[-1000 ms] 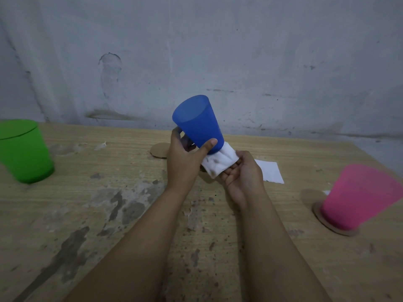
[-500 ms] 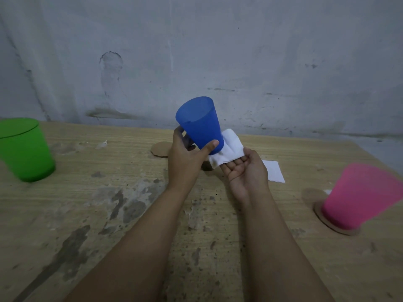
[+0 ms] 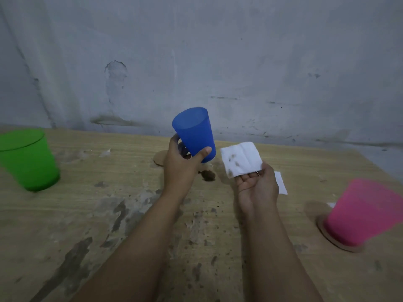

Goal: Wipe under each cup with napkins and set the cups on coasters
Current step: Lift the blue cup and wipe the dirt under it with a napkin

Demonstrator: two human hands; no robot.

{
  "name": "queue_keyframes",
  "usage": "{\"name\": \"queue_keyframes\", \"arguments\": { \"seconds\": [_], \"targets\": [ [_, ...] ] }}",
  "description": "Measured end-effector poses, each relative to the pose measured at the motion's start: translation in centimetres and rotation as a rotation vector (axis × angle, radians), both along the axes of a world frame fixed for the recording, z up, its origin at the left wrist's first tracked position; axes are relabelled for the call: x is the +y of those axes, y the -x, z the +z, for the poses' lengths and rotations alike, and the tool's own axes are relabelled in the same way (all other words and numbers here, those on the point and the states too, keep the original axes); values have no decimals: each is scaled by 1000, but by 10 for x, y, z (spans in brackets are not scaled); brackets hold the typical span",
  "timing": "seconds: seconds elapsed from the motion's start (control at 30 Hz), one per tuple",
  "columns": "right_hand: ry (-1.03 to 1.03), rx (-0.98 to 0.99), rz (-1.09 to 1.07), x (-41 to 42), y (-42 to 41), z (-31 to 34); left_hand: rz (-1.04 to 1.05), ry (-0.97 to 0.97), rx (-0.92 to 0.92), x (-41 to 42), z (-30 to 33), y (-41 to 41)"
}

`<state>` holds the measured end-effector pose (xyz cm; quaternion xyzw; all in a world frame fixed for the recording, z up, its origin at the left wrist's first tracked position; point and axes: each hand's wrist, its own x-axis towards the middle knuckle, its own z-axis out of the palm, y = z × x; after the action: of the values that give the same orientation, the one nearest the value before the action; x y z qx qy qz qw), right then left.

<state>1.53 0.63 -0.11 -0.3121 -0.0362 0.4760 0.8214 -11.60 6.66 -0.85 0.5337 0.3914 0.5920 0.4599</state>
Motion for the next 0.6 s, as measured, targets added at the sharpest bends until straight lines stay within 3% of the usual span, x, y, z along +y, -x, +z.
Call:
{"name": "queue_keyframes", "arguments": {
  "seconds": [0.27,0.6],
  "targets": [
    [6,84,14,6,-7,-5,-74,52,199,38,0,-9],
    [103,-80,49,7,-4,-6,-149,100,394,65,-4,-20]
  ]
}}
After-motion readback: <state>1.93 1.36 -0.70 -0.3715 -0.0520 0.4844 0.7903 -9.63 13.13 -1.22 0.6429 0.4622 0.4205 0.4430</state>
